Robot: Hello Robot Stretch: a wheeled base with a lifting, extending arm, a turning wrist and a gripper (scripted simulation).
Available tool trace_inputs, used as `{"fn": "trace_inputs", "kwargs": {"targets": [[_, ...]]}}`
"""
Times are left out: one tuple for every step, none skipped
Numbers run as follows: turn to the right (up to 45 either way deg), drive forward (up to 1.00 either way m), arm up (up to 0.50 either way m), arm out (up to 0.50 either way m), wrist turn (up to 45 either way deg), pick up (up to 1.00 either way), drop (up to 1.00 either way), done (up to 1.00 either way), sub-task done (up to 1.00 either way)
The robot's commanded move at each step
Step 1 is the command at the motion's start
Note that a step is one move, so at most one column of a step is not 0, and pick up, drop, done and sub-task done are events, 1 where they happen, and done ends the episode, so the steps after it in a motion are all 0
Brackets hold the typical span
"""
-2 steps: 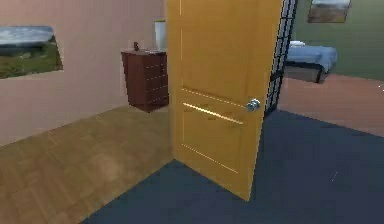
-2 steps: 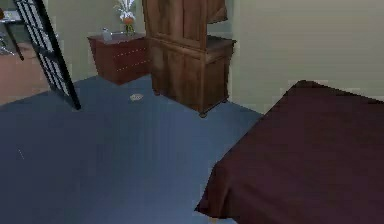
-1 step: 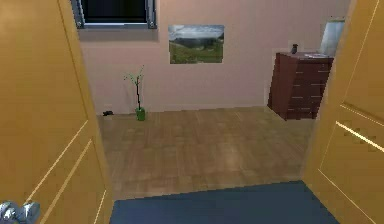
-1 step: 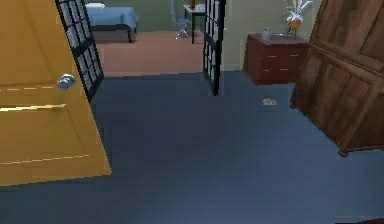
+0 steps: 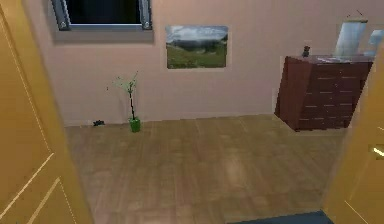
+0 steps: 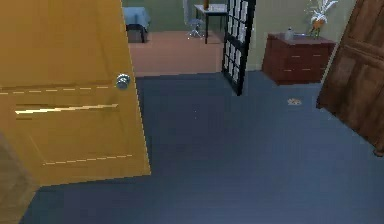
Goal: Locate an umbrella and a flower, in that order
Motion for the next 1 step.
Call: {"fn": "trace_inputs", "kwargs": {"targets": [[0.0, 1.0, 0.0, 0.0, 0.0, 0.0, 0.0, 0.0, 0.0]]}}
